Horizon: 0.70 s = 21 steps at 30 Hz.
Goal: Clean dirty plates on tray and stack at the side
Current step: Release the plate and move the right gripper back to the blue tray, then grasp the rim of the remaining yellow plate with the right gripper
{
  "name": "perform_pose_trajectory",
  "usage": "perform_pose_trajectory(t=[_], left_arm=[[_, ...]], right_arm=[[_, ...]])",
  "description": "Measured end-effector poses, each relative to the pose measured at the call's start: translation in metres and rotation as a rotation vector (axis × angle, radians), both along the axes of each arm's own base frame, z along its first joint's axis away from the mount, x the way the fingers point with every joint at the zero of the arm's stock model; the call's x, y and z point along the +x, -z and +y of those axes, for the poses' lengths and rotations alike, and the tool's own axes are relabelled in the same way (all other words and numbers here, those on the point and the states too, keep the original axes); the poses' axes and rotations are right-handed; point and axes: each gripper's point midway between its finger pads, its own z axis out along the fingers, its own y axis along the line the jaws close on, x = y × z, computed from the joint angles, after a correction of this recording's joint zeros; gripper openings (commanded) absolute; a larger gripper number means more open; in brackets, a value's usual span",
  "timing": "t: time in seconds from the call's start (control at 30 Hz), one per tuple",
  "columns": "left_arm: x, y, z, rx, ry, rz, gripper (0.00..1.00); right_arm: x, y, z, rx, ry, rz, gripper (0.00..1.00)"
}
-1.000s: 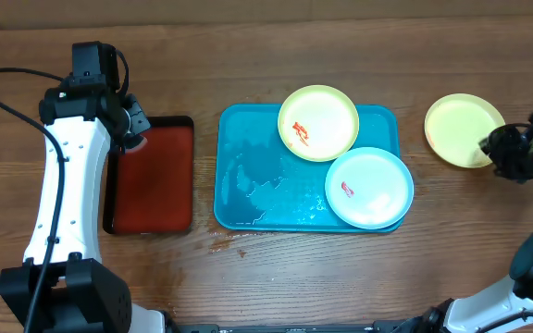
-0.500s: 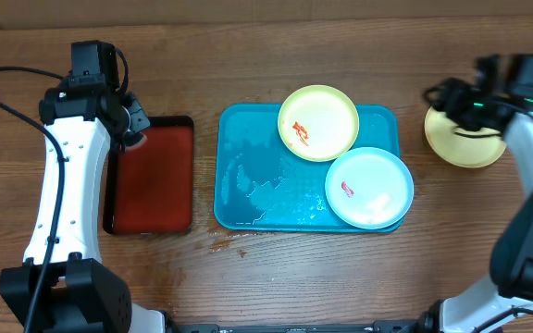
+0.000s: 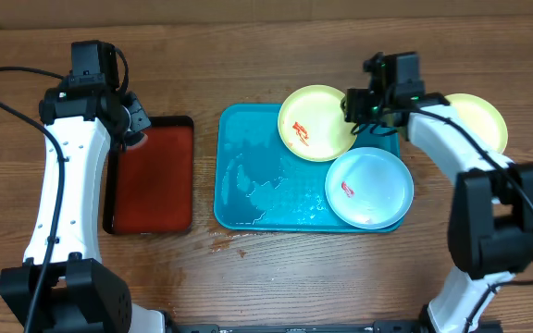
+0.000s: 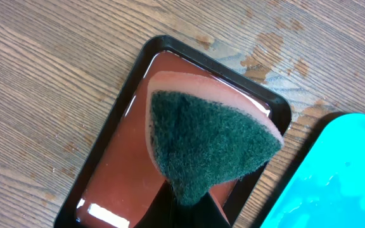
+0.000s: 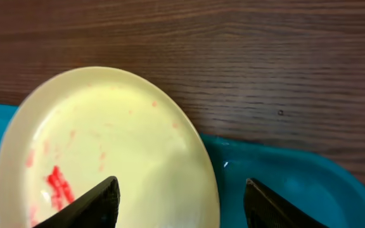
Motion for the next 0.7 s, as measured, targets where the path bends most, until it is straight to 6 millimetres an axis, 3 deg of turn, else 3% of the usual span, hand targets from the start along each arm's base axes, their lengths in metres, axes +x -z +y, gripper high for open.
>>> perform_pose_trajectory(t=[0.17, 0.23, 0.33, 0.47, 0.57, 0.7], left_arm=[[0.000, 0.000, 0.000, 0.000, 0.000, 0.000, 0.04], [0.000, 0.000, 0.000, 0.000, 0.000, 0.000, 0.04], [0.000, 0.000, 0.000, 0.000, 0.000, 0.000, 0.04], [0.000, 0.000, 0.000, 0.000, 0.000, 0.000, 0.04], [0.000, 0.000, 0.000, 0.000, 0.000, 0.000, 0.04], [0.000, 0.000, 0.000, 0.000, 0.000, 0.001, 0.04]], right_arm=[[0.001, 0.019, 0.013, -0.071, -0.095, -0.015, 0.65], [-0.001, 0.023, 0.019, -0.100, -0.145, -0.019, 0.61], [-0.004, 0.025, 0.027, -0.139, -0.216, -0.038, 0.54], [-0.001, 0.022, 0.036, -0.188, -0.292, -0.087, 0.52], [0.001, 0.022, 0.037, -0.210, -0.306, -0.102, 0.52], [-0.001, 0.038, 0.034, -0.237, -0.321, -0.076, 0.51]])
